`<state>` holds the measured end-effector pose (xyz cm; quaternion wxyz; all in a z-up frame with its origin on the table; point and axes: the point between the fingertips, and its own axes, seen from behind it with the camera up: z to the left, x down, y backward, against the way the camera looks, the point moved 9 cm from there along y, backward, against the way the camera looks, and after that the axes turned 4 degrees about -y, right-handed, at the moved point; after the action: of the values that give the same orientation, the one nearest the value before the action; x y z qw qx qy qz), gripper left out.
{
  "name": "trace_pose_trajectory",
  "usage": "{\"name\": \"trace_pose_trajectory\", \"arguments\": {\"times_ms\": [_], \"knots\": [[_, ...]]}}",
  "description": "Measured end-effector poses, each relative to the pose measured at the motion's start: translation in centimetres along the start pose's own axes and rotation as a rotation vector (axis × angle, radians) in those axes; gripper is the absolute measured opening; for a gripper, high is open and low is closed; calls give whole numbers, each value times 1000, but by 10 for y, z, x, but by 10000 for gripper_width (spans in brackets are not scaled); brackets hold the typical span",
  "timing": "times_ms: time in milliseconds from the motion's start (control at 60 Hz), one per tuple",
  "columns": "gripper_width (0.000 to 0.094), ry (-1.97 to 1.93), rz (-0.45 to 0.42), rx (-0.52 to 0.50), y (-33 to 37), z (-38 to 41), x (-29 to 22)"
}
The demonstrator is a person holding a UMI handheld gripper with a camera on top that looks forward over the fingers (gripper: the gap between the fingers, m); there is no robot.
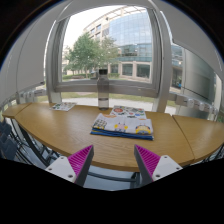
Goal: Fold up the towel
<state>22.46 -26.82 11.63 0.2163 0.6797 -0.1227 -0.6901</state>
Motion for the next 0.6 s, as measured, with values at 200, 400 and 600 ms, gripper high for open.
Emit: {"name": "trace_pose_trajectory", "arguments": {"times_ms": [200,400,600], "knots": [[793,-32,9,17,-51,3,-34],[619,-25,58,96,-116,-24,-58],[411,-25,162,168,-130,-84,-48]]}}
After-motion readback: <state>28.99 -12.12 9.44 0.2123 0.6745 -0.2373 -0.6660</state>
